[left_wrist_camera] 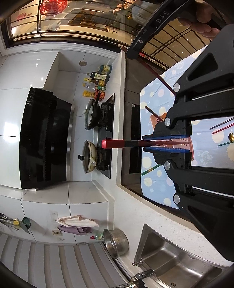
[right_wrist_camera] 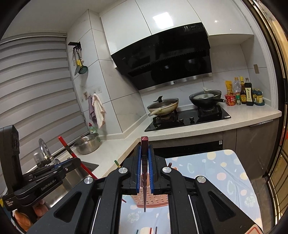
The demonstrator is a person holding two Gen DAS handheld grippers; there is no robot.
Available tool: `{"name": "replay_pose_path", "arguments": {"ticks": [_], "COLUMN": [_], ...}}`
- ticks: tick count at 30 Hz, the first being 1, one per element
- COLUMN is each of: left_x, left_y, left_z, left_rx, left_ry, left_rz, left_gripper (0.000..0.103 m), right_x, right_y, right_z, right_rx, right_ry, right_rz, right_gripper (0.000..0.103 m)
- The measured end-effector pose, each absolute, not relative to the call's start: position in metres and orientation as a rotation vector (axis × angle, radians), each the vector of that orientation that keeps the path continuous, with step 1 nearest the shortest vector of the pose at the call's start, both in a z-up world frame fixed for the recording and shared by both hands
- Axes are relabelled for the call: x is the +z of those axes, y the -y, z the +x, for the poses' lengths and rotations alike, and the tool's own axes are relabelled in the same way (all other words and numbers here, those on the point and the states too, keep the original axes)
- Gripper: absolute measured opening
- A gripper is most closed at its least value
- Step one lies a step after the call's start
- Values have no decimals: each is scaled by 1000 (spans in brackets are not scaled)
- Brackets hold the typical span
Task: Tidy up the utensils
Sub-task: 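Lift both held chopsticks and carry them over the pink holder, then lower both chopsticks into the pink holder and open both tools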
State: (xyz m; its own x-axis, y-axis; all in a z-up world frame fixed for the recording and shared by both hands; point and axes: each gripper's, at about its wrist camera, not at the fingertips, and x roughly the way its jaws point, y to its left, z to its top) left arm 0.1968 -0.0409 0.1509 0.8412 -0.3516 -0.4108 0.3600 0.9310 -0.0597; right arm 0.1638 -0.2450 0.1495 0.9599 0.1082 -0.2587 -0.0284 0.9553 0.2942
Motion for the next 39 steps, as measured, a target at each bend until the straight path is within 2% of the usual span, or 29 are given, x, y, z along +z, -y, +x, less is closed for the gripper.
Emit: {"name": "replay_pose_path", "arguments": {"ticks": [9, 17, 39], "left_x": [176, 173, 114], "left_y": [44, 51, 56], "left_z": [227, 255, 311], "left_rx": [-361, -346, -312], "left_ry": [-381, -396, -543], "left_rz": [1, 13, 23], "left_gripper": [7, 7, 7], "right_x": [173, 174, 104], "right_y": [257, 259, 244], "right_z": [198, 237, 315], "right_rx": [30, 16, 25], "right_ry": [-214, -208, -384], "right_rz": [292, 289, 302], "right_gripper": [7, 7, 7]}}
